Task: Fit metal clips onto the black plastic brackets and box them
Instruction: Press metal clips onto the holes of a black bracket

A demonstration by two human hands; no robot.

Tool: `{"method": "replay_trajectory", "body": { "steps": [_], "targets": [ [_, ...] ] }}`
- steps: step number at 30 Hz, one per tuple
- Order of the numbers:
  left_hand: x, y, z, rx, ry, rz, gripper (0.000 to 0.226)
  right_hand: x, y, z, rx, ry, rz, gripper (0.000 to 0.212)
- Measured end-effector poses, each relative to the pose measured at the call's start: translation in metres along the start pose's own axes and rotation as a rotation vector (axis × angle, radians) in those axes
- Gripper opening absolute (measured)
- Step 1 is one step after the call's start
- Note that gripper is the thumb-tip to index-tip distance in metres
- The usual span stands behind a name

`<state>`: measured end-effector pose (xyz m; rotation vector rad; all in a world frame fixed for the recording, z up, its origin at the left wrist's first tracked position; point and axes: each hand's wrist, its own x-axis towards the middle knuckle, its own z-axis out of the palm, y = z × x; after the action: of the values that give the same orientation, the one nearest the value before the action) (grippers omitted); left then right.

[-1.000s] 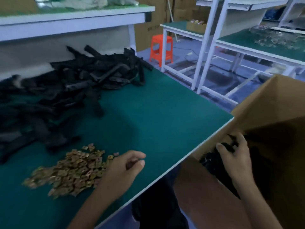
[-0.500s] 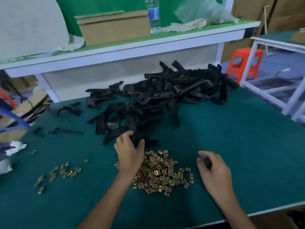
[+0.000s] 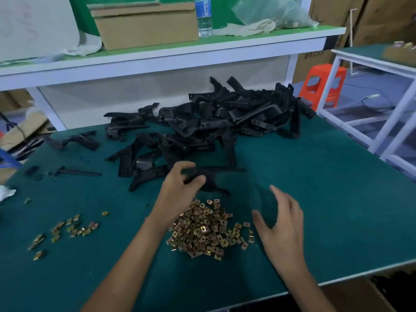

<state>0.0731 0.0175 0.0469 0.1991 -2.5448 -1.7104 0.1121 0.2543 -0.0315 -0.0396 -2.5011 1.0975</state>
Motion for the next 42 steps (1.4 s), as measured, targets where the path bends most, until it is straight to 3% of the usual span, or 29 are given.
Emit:
{"method": "replay_trajectory", "body": {
  "steps": [2,4,6,9,11,14,17,20,23,26,33,37,42],
  "targets": [
    [-0.017,0.019,0.007,-0.074,-0.151,0.027,0.031,-0.002,-0.002,0.001,-0.115,0.107,-0.123,0.078],
    [-0.030,0.029,0.020,-0.109,-0.269,0.043,0.020,-0.005,-0.002,0.004,-0.216,0.153,-0.266,0.079],
    [-0.038,0.033,0.033,-0.126,-0.319,0.023,0.012,-0.007,0.001,0.007,-0.189,0.121,-0.336,0.067],
    [-0.032,0.029,0.041,-0.124,-0.294,0.003,0.029,-0.010,0.003,0.007,-0.039,0.064,-0.256,0.045],
    [-0.020,0.018,0.040,0.093,-0.183,0.060,0.035,-0.011,0.000,0.005,-0.048,0.075,-0.205,0.028],
    [-0.002,-0.002,0.038,0.516,-0.024,0.205,0.035,-0.010,-0.006,0.004,-0.142,0.092,-0.135,0.033],
    [0.005,-0.018,0.040,0.663,-0.078,0.219,0.031,-0.004,-0.006,0.002,-0.175,0.050,0.000,0.056],
    [0.005,-0.031,0.046,0.829,-0.170,0.178,0.032,-0.001,-0.002,0.004,-0.152,0.008,0.042,0.056],
    [0.003,-0.035,0.050,0.755,-0.117,0.174,0.019,-0.003,-0.002,0.006,-0.168,-0.001,-0.026,0.049],
    [0.002,-0.033,0.049,0.681,-0.073,0.205,0.010,-0.003,0.000,0.005,-0.180,0.041,-0.105,0.055],
    [-0.001,-0.026,0.024,0.237,-0.042,0.158,0.014,-0.006,0.001,0.009,-0.291,0.027,-0.323,0.056],
    [-0.004,-0.022,0.015,-0.032,0.007,-0.002,0.010,-0.003,-0.002,0.013,-0.290,-0.039,-0.361,0.055],
    [-0.011,-0.027,0.005,-0.028,-0.025,-0.014,0.011,-0.002,-0.005,0.020,-0.259,-0.070,-0.340,0.056]
  ]
}}
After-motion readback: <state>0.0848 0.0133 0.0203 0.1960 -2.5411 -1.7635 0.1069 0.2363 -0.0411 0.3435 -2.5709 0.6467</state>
